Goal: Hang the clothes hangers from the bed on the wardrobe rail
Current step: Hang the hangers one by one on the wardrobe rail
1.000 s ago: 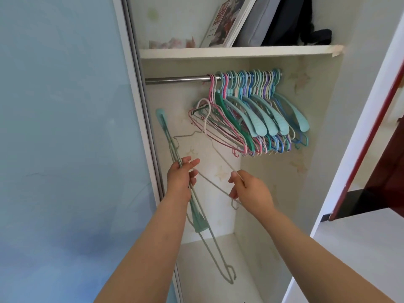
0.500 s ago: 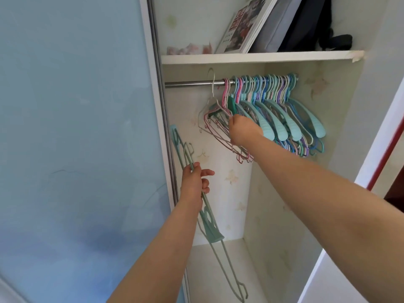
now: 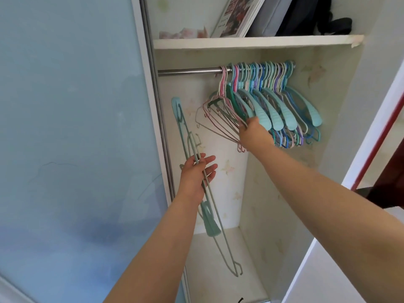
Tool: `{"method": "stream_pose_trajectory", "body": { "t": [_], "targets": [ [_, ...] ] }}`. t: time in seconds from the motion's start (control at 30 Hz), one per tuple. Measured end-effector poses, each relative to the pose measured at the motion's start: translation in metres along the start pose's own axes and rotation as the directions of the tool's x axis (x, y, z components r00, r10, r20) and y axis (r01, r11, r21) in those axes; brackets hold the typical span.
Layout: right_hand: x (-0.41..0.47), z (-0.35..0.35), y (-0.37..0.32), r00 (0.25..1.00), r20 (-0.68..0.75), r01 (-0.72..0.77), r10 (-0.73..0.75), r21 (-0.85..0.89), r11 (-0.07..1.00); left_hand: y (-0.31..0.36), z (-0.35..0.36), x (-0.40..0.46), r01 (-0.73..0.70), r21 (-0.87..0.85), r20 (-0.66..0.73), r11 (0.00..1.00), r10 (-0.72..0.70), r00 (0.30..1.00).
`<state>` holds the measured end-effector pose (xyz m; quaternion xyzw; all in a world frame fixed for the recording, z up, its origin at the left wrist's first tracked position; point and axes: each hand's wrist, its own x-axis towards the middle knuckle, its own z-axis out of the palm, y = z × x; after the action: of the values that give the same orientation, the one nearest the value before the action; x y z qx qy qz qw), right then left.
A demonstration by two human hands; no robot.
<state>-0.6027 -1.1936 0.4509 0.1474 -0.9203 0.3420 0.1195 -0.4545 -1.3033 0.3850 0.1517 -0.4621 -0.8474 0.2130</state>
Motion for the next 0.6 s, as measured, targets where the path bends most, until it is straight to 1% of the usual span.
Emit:
{"method": "stream_pose_trajectory", "body": {
  "t": [0.03, 0.07, 0.1, 0.13, 0.17, 0.2, 0.23, 0.27, 0.3, 0.33, 0.37, 0.43, 0.5, 0.53, 0.57, 0.6],
  "targets": [
    [-0.011, 0.002, 0.007, 0.996, -0.083, 0.043, -0.037, 0.069, 0.997, -0.001, 0.001, 0.0, 0.003, -0.018, 0.012, 1.0, -0.003, 1.0],
    [-0.024, 0.007, 0.015, 0.976, -0.19, 0.124, -0.106, 0.083, 0.989, -0.003, 0.002, 0.0, 0.004, -0.035, 0.019, 0.999, -0.004, 1.0],
    [-0.037, 0.012, 0.023, 0.939, -0.288, 0.216, -0.19, 0.062, 0.974, -0.004, 0.005, 0.0, 0.004, -0.052, 0.02, 0.999, -0.003, 1.0],
    [-0.052, 0.016, 0.029, 0.905, -0.343, 0.29, -0.253, 0.061, 0.955, -0.006, 0.007, 0.001, 0.004, -0.07, 0.015, 0.998, -0.003, 1.0],
    [-0.067, 0.02, 0.035, 0.907, -0.31, 0.328, -0.285, 0.095, 0.94, -0.008, 0.01, 0.001, 0.006, -0.089, 0.006, 0.996, -0.006, 1.0],
    [-0.08, 0.024, 0.041, 0.935, -0.2, 0.323, -0.292, 0.149, 0.934, -0.01, 0.012, 0.002, 0.01, -0.111, -0.002, 0.994, -0.01, 1.0],
    [-0.093, 0.026, 0.046, 0.963, -0.014, 0.265, -0.268, 0.192, 0.945, -0.011, 0.014, 0.003, 0.013, -0.138, -0.005, 0.99, -0.014, 1.0],
    [-0.103, 0.027, 0.052, 0.953, 0.203, 0.179, -0.226, 0.223, 0.958, -0.012, 0.015, 0.005, 0.017, -0.167, -0.007, 0.986, -0.019, 1.0],
    [-0.112, 0.026, 0.058, 0.896, 0.403, 0.093, -0.185, 0.236, 0.967, -0.011, 0.017, 0.007, 0.024, -0.197, -0.013, 0.98, -0.027, 1.0],
    [-0.119, 0.026, 0.067, 0.815, 0.56, 0.028, -0.15, 0.221, 0.975, -0.011, 0.017, 0.009, 0.031, -0.226, -0.025, 0.974, -0.038, 0.999],
    [-0.125, 0.026, 0.077, 0.725, 0.676, -0.009, -0.131, 0.2, 0.98, -0.01, 0.017, 0.011, 0.036, -0.254, -0.041, 0.966, -0.048, 0.998],
    [-0.135, 0.026, 0.1, 0.566, 0.816, -0.07, -0.114, 0.186, 0.98, -0.01, 0.017, 0.014, 0.042, -0.301, -0.066, 0.953, -0.065, 0.996],
    [-0.142, 0.025, 0.123, 0.45, 0.89, -0.193, -0.077, 0.181, 0.964, -0.011, 0.016, 0.016, 0.059, -0.327, -0.069, 0.943, -0.087, 0.994],
    [-0.145, 0.024, 0.131, 0.401, 0.913, -0.243, -0.069, 0.179, 0.953, -0.013, 0.015, 0.017, 0.072, -0.335, -0.063, 0.94, -0.098, 0.993],
    [-0.148, 0.022, 0.137, 0.368, 0.927, -0.27, -0.065, 0.174, 0.947, -0.015, 0.016, 0.017, 0.082, -0.341, -0.056, 0.936, -0.107, 0.993],
    [-0.15, 0.02, 0.142, 0.357, 0.933, -0.282, -0.054, 0.163, 0.946, -0.017, 0.016, 0.018, 0.088, -0.342, -0.055, 0.936, -0.113, 0.992]
  ]
}}
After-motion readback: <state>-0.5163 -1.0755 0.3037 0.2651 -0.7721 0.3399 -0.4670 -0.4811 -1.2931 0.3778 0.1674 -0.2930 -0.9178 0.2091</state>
